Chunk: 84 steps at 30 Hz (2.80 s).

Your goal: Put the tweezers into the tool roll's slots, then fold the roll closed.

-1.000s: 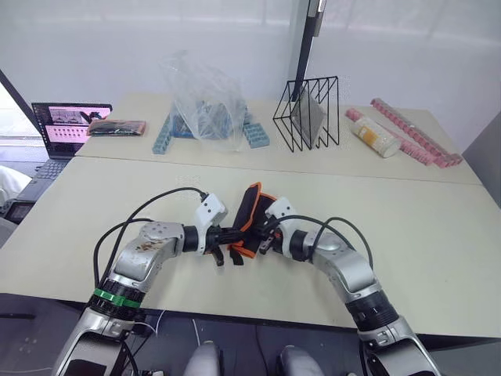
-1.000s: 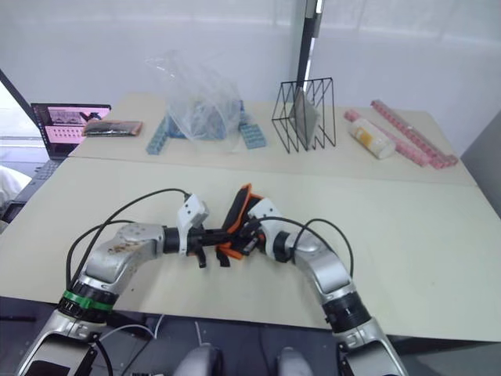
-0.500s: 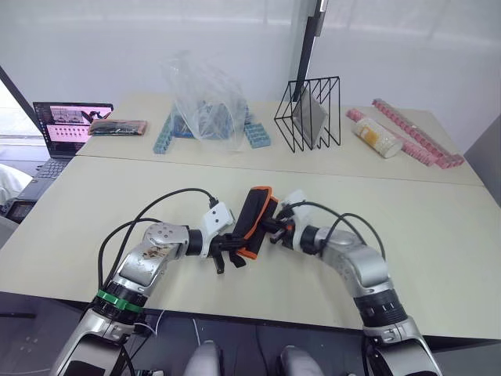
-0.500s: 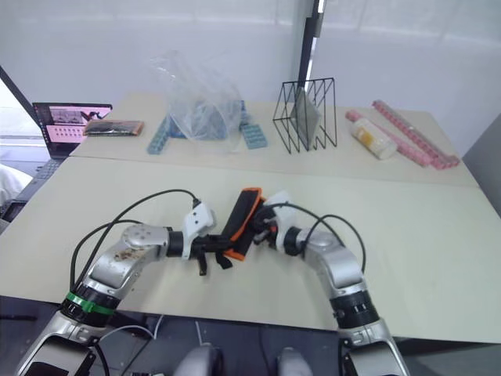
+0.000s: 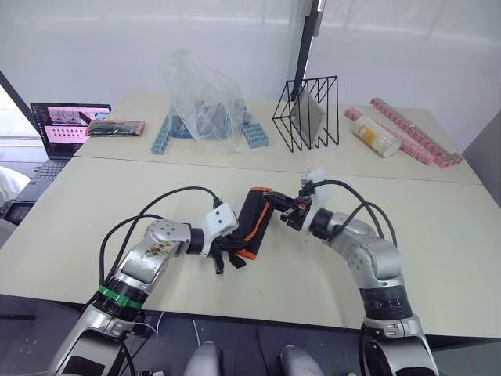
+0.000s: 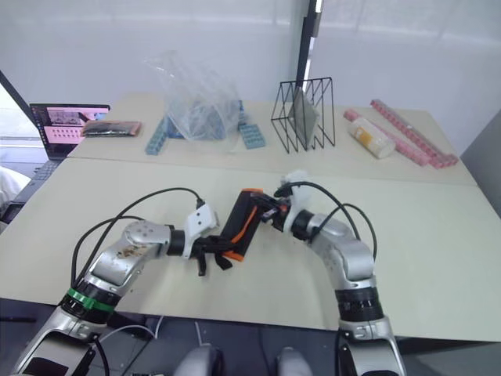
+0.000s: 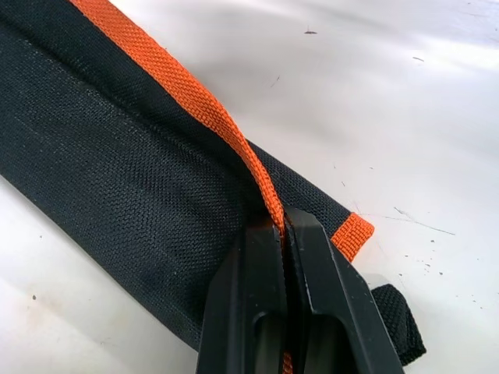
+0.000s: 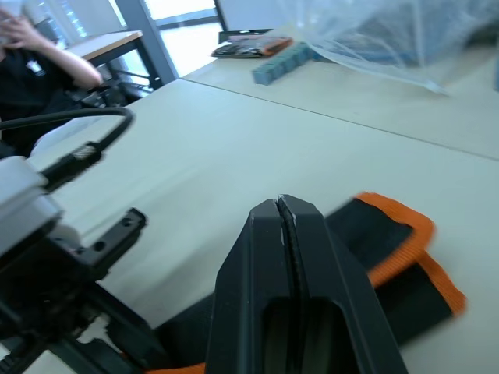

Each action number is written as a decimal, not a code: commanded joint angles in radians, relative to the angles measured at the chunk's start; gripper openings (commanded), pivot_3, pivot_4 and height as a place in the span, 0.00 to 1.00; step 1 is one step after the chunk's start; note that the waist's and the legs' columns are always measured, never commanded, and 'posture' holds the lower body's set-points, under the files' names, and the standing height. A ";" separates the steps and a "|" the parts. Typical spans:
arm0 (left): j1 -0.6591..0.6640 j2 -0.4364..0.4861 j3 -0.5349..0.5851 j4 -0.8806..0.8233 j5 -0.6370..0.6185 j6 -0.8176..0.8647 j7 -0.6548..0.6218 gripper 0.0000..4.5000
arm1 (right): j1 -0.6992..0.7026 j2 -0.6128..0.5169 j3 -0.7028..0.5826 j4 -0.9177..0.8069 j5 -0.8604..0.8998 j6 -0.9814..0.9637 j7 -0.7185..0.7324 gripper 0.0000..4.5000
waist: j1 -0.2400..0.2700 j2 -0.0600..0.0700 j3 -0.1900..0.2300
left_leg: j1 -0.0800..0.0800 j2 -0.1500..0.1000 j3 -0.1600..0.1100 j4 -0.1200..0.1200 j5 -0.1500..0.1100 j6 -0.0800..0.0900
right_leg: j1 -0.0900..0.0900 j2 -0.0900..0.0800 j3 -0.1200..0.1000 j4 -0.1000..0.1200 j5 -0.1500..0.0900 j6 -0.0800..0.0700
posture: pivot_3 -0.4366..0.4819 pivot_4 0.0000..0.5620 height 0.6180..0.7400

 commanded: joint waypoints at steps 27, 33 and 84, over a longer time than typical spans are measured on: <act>0.019 0.001 0.220 -0.057 -0.288 0.036 -0.149 0.78 | 0.004 -0.009 0.170 0.261 -0.221 -0.011 -0.084 0.00 | 0.003 0.000 0.000 | 0.002 0.000 0.000 0.000 0.000 0.000 | 0.001 0.000 0.000 0.001 0.000 0.000 | 0.48 0.27 0.58; -0.039 -0.059 0.165 0.113 -0.209 -0.078 -0.159 0.45 | 0.009 -0.007 0.177 0.250 -0.224 -0.008 -0.084 0.00 | 0.002 0.000 0.000 | 0.002 0.000 0.000 0.000 0.000 0.000 | 0.001 0.000 0.000 0.001 0.000 0.000 | 0.48 0.27 0.58; 0.016 -0.031 0.037 0.324 0.051 -0.307 -0.191 0.01 | -0.153 0.081 0.116 0.667 -0.269 -0.094 -0.209 0.00 | -0.025 -0.006 -0.027 | 0.041 0.025 0.041 -0.003 -0.010 -0.001 | 0.017 0.016 0.025 -0.008 0.002 -0.002 | 0.48 0.27 0.58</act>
